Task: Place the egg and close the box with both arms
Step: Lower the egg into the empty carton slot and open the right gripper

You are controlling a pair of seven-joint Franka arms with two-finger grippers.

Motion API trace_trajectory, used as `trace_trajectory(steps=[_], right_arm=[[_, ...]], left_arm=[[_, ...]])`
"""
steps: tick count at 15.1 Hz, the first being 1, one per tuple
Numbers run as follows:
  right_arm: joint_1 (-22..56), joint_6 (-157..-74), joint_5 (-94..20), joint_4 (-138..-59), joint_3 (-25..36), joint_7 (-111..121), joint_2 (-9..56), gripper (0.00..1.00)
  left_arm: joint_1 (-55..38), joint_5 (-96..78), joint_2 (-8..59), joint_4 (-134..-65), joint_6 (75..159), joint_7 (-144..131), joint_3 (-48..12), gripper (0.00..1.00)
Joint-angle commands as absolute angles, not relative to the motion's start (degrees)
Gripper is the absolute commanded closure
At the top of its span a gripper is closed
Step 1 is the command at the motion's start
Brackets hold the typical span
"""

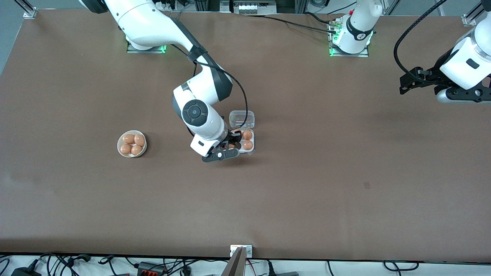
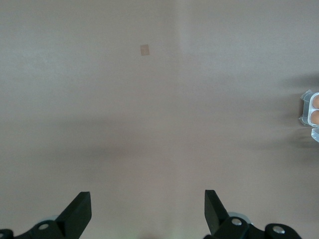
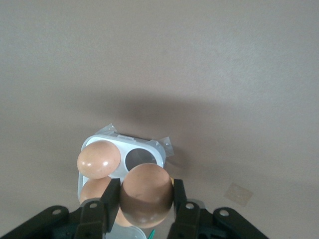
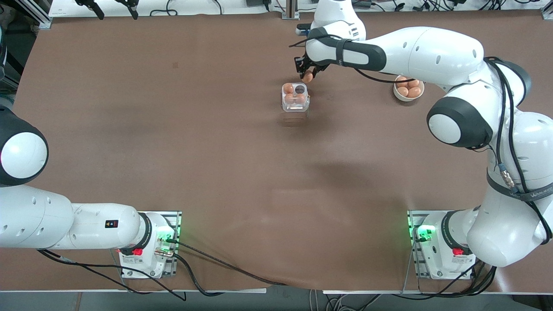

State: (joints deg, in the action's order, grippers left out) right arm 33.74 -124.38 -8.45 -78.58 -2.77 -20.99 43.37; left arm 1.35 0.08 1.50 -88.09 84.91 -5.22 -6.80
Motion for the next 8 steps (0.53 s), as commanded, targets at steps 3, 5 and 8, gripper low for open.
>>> trace_trajectory(steps=[3,5,8], right_arm=[[35.8,-124.7,-9.1,-77.4,-2.2,-24.4,45.3,1.0],[36.3,-124.8,-9.0,-77.4,-2.2,-24.8,45.9,1.0],[36.5,-126.6,-9.0,-77.3,-2.2,-24.9,47.0,1.0]], left_arm=[[1.8,0.9,2.3,-86.7,83.7,-5.2,-7.0,0.0],[1.8,0.9,2.4,-86.5,84.1,-5.4,-6.7,0.0],[2.5,0.6,2.4,-86.4,84.1,-5.4,-6.6,0.0]])
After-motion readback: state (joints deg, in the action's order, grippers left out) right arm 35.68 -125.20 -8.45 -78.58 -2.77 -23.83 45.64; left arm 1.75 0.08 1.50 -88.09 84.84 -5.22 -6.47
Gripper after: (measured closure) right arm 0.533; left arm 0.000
